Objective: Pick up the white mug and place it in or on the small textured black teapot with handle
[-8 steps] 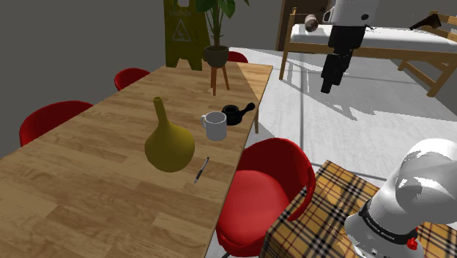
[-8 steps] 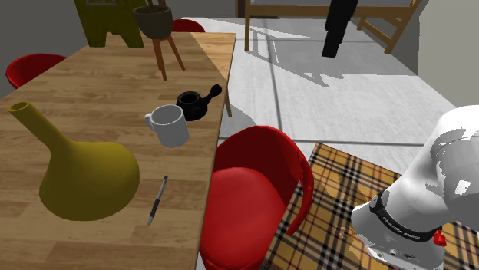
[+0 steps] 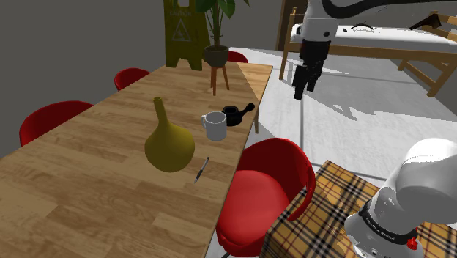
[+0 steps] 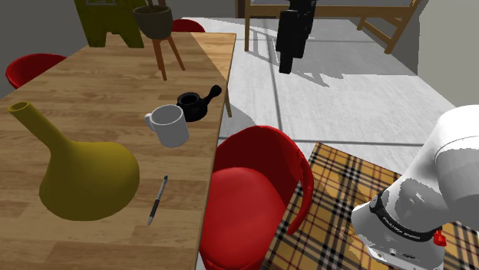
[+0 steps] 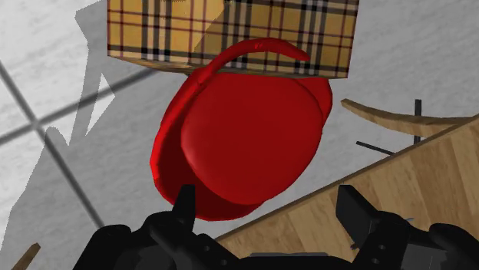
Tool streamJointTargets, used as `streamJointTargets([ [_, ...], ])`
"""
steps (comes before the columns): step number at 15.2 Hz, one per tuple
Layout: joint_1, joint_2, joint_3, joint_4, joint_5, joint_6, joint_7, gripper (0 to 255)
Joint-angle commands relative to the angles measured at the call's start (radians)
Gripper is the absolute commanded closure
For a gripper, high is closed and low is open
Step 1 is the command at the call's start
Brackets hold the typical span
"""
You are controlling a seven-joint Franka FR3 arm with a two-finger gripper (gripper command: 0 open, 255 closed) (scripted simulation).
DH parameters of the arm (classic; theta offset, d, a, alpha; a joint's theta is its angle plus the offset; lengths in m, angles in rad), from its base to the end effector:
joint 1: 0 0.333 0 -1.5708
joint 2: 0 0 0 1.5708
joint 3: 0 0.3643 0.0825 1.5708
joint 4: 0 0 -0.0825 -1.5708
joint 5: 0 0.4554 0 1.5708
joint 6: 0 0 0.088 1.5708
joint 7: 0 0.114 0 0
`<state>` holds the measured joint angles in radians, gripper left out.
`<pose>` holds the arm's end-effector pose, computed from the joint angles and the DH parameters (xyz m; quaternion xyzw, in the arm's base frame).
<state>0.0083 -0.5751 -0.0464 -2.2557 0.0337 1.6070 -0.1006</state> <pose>0.4120 -0.0155 0.5954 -0.9983 -0.0342 0.0350 0.0318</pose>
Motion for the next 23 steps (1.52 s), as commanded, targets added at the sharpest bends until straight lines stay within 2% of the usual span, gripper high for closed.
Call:
streamJointTargets([
  [1, 0.006, 0.063, 0.011, 0.016, 0.005, 0.053, 0.012, 0],
  [12, 0.030, 0.442, 0.054, 0.189, 0.006, 0.279, 0.062, 0],
  [18, 0.043, 0.663, 0.069, 0.352, -0.009, 0.347, 0.091, 0],
  [23, 0.057, 0.855, 0.075, 0.530, -0.027, 0.368, 0.115, 0],
])
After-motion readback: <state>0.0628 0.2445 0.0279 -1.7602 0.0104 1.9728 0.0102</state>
